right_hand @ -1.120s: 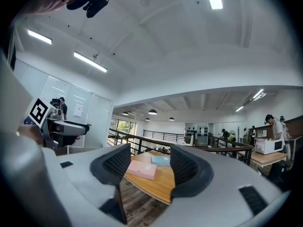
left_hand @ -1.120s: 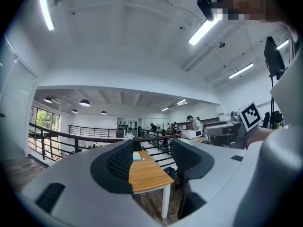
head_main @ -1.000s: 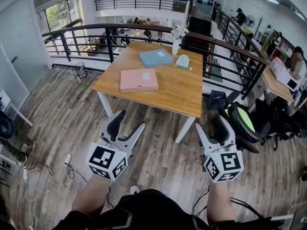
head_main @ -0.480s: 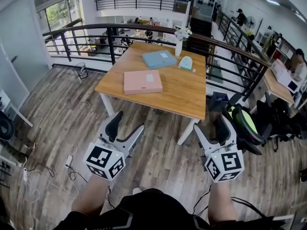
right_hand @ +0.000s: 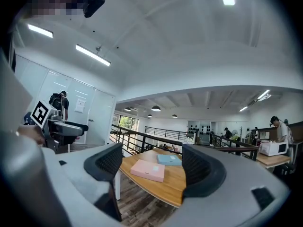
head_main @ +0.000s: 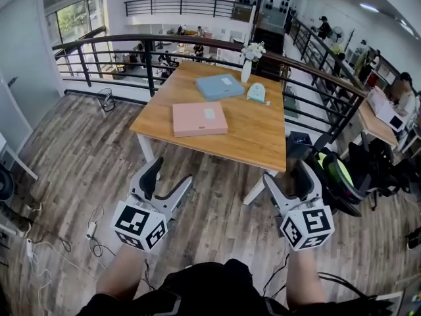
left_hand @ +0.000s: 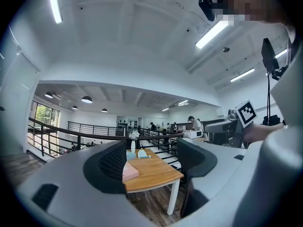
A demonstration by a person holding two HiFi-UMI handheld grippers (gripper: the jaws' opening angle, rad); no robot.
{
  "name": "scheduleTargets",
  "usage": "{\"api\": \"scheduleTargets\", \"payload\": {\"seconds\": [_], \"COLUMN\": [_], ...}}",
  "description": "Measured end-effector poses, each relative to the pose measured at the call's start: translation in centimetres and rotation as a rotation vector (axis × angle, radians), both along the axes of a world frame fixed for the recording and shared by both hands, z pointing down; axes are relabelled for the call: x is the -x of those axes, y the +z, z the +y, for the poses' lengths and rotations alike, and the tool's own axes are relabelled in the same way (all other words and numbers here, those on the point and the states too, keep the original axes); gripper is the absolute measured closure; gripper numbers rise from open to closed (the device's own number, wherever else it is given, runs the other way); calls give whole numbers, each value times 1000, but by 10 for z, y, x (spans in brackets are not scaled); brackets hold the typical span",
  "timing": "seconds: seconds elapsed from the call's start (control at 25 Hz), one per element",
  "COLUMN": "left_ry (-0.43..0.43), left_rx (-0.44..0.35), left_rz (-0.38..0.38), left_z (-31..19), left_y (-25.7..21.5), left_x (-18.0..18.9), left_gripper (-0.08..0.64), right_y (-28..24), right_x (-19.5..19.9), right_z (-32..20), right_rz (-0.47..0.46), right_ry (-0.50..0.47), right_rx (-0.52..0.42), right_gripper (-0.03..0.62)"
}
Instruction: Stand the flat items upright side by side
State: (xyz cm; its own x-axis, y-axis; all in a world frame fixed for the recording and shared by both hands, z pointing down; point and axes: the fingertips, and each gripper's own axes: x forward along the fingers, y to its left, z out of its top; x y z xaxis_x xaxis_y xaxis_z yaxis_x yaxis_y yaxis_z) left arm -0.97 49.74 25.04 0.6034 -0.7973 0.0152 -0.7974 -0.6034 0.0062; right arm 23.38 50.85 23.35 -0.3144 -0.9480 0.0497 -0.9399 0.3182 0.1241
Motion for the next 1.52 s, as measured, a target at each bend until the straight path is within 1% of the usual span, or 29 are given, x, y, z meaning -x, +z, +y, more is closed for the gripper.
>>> {"api": "scheduleTargets", "payload": {"seconds": [0.16,0.28,0.36,0.48,0.6,0.76,0.88,1.0,1.08,1.2,1.32,1.52], "left_ry": [3,-13,-37,-73,-115,-176,-195,-188,-192,-202,-194,-178], "left_rx": [18,27,27,26,24,28,30,36,55,82,86,123], "left_rz": [5,12,9,-8,-42,-42,-59,-83,-99,-112,-115,-162], "left_z": [-13,-27,-43,-73,-111,-173,-224,-266,-291,-322,-351,-388], "left_y": [9,12,15,19,21,16,13,11,15,24,26,40], "left_x": [21,38,48,58,65,72,65,48,42,35,22,3], "left_gripper": [224,224,224,225,224,225,225,225,225,224,224,224], "right_y": [7,4,5,9,14,17,22,25,29,39,49,62], "right_x": [25,41,50,59,64,67,67,60,56,49,36,19], "right_z": [-19,-43,-65,-108,-159,-230,-283,-327,-353,-382,-409,-443], "right_rz": [14,33,20,-19,-36,-77,-73,-69,-85,-102,-106,-156], "right_ry": [-19,-31,-50,-103,-135,-186,-225,-254,-268,-284,-278,-297], "right_rx": [42,35,33,36,32,18,42,56,66,92,106,128], "right_gripper": [213,213,213,215,215,215,215,215,215,215,215,215]}}
